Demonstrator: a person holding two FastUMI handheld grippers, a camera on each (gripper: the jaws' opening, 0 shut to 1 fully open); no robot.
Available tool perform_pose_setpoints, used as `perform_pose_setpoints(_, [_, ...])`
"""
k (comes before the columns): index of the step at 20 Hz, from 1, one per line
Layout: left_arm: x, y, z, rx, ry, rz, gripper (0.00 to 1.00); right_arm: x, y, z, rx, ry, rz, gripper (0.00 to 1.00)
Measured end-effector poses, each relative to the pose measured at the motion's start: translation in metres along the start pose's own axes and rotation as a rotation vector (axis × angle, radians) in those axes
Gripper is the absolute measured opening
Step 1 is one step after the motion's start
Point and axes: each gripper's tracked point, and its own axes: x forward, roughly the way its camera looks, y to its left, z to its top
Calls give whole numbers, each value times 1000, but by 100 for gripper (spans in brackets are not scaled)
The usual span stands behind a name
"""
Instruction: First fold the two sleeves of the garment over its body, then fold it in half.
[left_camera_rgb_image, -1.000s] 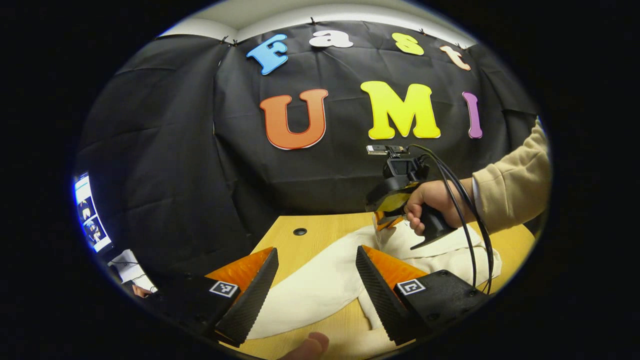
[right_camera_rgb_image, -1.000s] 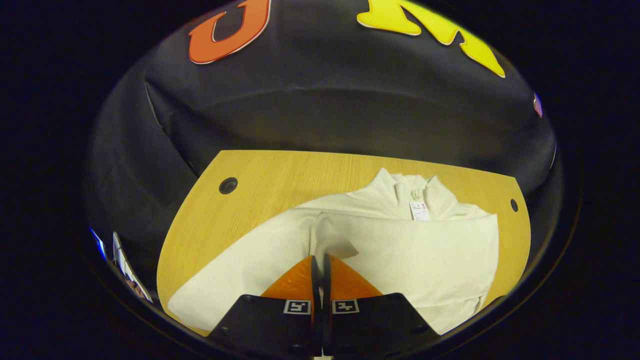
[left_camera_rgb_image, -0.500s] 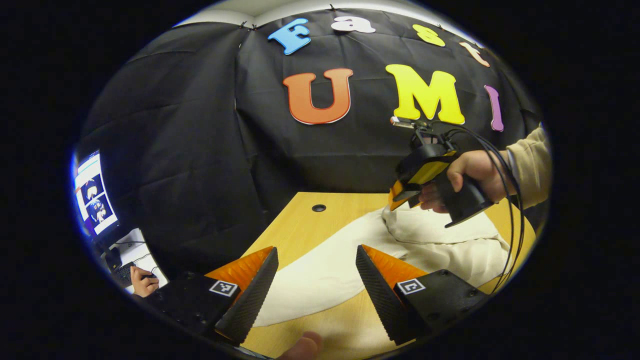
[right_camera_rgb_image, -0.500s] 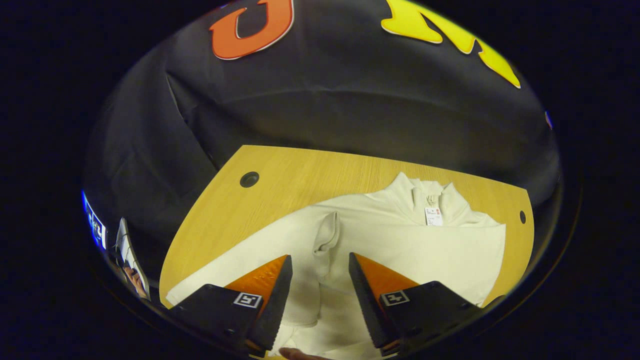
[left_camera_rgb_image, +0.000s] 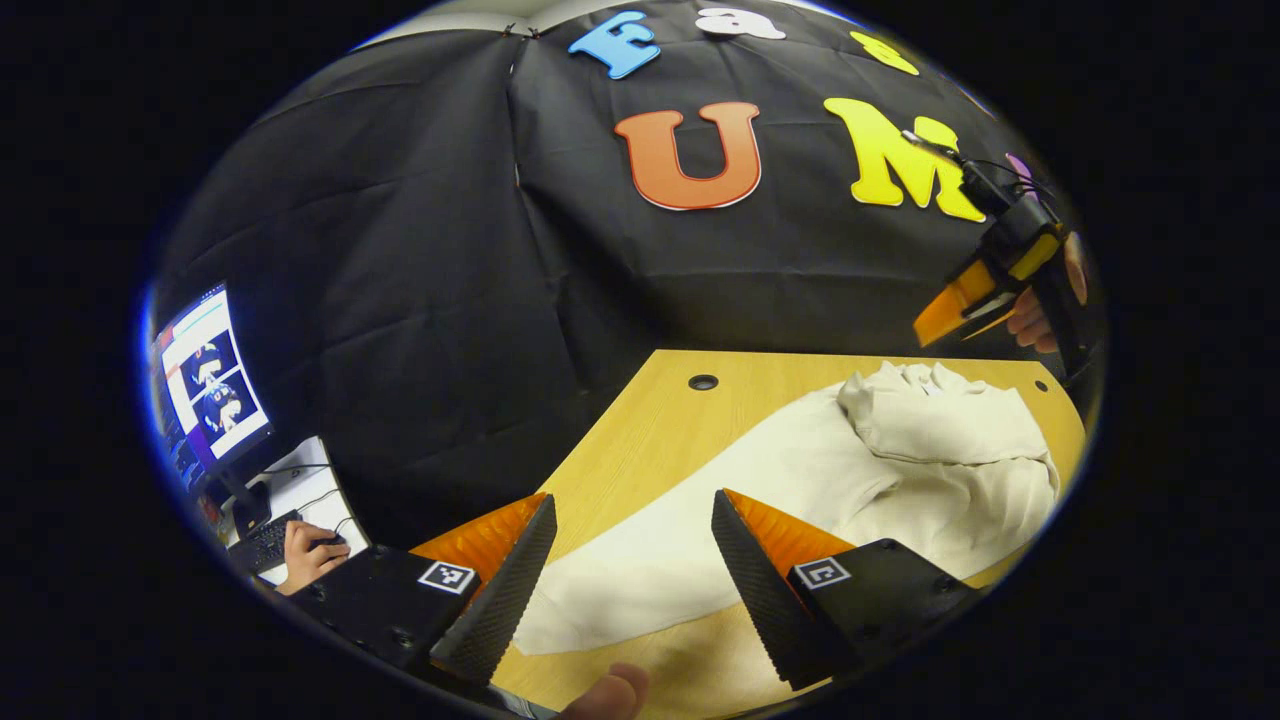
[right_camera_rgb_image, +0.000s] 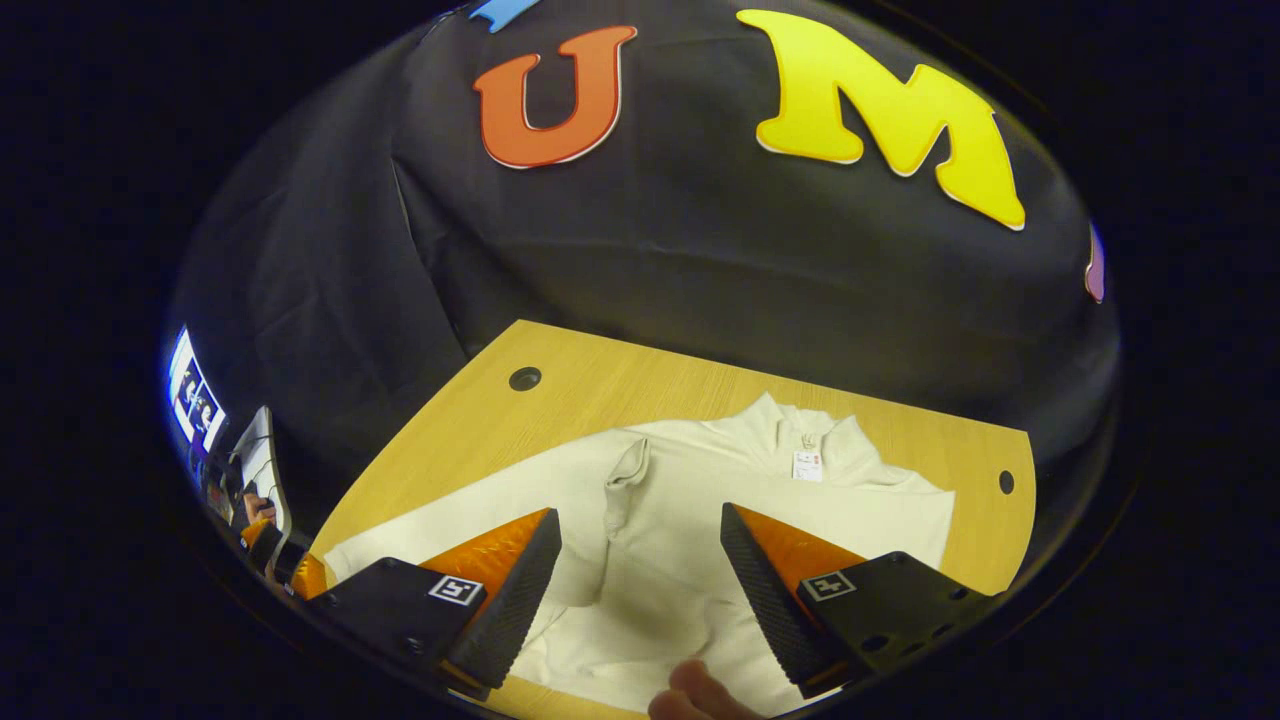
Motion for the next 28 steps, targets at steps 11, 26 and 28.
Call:
perform_pose_setpoints(11, [7, 50, -75, -114, 211, 158, 99, -118, -100, -30, 102, -97, -81, 97])
perform_pose_setpoints(26, [23, 80, -167, -409, 576, 307, 99, -184, -108, -131, 333, -39, -151, 98])
perform_pose_setpoints(28, [25, 78, -173, -437, 614, 294, 99, -184, -108, -136, 339, -27, -162, 99])
